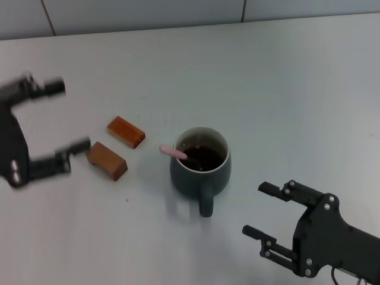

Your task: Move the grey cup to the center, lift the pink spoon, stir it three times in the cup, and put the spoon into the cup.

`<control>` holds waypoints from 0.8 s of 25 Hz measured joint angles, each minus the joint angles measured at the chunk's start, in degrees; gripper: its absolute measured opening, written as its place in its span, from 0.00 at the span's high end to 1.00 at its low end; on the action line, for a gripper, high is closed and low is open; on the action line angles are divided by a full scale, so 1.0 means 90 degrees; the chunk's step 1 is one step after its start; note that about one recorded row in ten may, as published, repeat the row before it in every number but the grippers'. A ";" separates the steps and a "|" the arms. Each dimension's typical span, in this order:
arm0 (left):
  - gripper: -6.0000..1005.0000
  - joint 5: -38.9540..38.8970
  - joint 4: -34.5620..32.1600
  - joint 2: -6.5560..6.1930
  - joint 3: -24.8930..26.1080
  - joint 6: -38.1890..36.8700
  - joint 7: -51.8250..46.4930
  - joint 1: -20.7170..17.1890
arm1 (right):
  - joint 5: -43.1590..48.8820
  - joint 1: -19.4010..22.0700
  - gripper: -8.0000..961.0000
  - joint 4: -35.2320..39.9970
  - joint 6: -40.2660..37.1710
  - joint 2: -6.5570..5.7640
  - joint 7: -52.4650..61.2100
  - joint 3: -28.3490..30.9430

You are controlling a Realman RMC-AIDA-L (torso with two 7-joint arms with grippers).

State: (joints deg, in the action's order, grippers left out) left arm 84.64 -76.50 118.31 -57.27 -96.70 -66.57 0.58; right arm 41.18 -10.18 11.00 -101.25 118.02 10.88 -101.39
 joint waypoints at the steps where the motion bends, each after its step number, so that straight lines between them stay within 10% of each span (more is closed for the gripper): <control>1: 0.20 0.0080 0.0352 0.0002 -0.0023 -0.0113 0.0286 -0.0004 | -0.0003 -0.0019 0.34 0.0004 0.0027 -0.0010 0.0079 0.0102; 11: 0.20 0.0365 0.3607 0.0015 -0.0590 0.0433 0.1536 0.0494 | 0.0003 -0.0167 0.34 -0.0002 0.0667 0.0044 0.1104 0.0634; 20: 0.20 0.0754 0.3793 0.0031 -0.1066 0.0891 0.1094 0.0589 | 0.0053 -0.0032 0.34 -0.0012 0.1258 -0.0013 0.1647 0.0962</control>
State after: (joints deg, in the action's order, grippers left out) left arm 91.43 -42.36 118.59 -66.86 -88.68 -56.72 5.88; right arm 41.66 -10.47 10.89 -89.92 117.90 25.70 -92.73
